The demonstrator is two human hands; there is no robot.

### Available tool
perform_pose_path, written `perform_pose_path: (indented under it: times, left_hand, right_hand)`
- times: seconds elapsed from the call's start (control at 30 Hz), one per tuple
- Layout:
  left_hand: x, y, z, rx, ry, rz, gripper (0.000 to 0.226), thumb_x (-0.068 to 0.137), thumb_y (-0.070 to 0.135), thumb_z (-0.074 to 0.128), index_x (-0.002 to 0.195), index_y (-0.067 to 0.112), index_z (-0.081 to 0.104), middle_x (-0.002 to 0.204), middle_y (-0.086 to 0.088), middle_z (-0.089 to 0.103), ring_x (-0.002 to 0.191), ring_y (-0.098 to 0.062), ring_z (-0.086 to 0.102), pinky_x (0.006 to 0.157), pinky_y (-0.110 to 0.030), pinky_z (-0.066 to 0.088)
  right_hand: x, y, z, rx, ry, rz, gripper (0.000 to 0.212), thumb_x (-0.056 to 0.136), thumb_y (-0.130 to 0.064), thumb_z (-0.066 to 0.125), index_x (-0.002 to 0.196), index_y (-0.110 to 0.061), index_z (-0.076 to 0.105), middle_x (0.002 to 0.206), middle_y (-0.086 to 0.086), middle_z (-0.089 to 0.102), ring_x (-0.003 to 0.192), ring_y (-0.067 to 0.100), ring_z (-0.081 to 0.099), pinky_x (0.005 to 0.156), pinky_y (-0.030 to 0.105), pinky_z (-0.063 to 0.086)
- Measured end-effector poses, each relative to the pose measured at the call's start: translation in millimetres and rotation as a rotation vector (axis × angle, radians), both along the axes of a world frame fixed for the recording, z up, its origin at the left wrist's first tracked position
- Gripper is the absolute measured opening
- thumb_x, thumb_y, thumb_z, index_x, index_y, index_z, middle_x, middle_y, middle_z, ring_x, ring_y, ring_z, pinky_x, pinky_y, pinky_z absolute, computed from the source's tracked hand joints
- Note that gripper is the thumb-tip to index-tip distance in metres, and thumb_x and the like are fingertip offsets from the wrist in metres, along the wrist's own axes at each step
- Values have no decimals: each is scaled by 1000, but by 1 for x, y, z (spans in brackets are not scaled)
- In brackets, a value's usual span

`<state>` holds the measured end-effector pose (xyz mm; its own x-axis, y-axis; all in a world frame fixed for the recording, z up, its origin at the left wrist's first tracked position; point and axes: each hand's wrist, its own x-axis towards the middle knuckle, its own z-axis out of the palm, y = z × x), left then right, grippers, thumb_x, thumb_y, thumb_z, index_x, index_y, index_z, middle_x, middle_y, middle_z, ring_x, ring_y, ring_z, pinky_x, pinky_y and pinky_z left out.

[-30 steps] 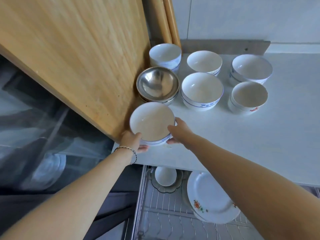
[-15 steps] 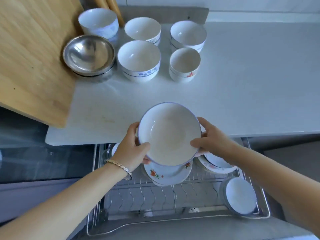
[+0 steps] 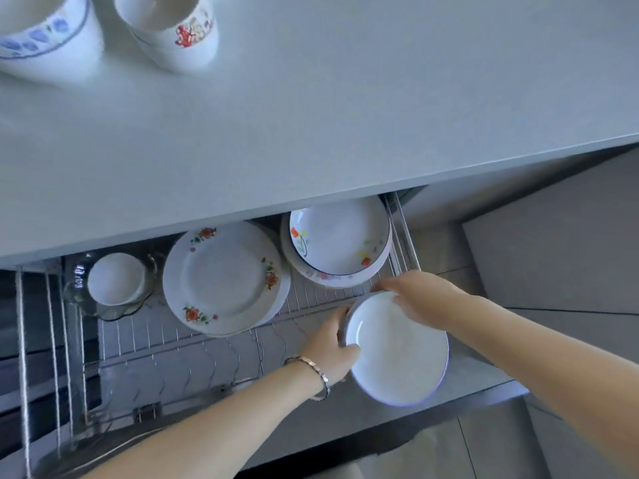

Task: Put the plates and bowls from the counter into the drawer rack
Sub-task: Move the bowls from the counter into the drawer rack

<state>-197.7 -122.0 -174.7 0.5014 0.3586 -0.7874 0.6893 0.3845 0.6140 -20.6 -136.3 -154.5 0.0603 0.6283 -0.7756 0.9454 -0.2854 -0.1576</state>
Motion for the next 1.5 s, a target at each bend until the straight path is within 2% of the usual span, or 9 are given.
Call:
perform_pose_path:
  times: [0.1,0.23,0.43,0.57,0.63,0.77,0.93,1.3,1.5]
  left_hand:
    - [17,-16,-27,-50,68,39,69,67,19,48,125,55,36,100,4,61,97,-29,62,84,-46,56]
    - [35,-27,-52,-63,106,73,74,79,8,49,140,45,28,120,0,58,102,-24,56,91,-37,53]
    - [40,-24,-80,-136,55,177,49,85,5,48,122,35,38,93,18,52,74,-12,51,62,-11,48]
    - [41,-26,-91,-448,128,430,22,77,25,47,95,38,49,88,10,49,91,-20,53,90,-35,50]
    - [44,-27,-96,-548,163,526,12,75,33,46,82,40,53,84,9,51,88,-24,53,87,-43,52]
    - [55,-28,-105,-730,187,722,26,93,42,40,85,25,58,88,1,58,73,-26,58,64,-38,51]
    - [60,-31,-111,-751,187,776,37,91,53,42,90,22,60,89,-4,61,83,-27,59,90,-50,49]
    - [67,-19,-92,-605,226,700,38,96,47,34,76,21,53,87,-5,59,92,-26,57,90,-40,49]
    - [50,0,-62,87,224,271,31,97,20,39,123,10,52,124,-7,54,113,-23,54,89,-24,38]
  right_hand:
    - [14,-4,-29,10,-23,40,65,86,3,32,133,-39,44,123,6,59,115,29,56,91,38,49]
    - [25,-7,-61,5,-31,84,66,86,4,32,136,-38,43,131,5,56,120,27,54,98,38,46]
    - [36,-10,-85,-4,-43,87,66,87,5,32,137,-36,42,132,5,55,121,27,53,99,37,46]
    - [39,-6,-94,-34,-53,77,65,88,7,35,138,-34,42,132,6,54,121,27,53,96,36,47]
    - [39,-3,-97,-59,-53,53,65,88,8,35,137,-34,44,131,6,55,120,28,53,94,35,46]
    - [35,3,-101,-75,-74,43,63,90,9,36,138,-31,44,132,7,54,121,29,53,93,35,46]
    - [32,2,-100,-87,-86,51,61,91,7,35,141,-29,39,132,9,53,119,30,54,90,34,47]
    - [30,-6,-93,-128,-94,-64,61,90,4,34,143,-25,33,128,9,56,115,30,56,86,34,47]
    - [18,5,-49,-61,-109,15,45,94,-9,38,138,-21,35,115,7,61,103,27,61,74,32,47]
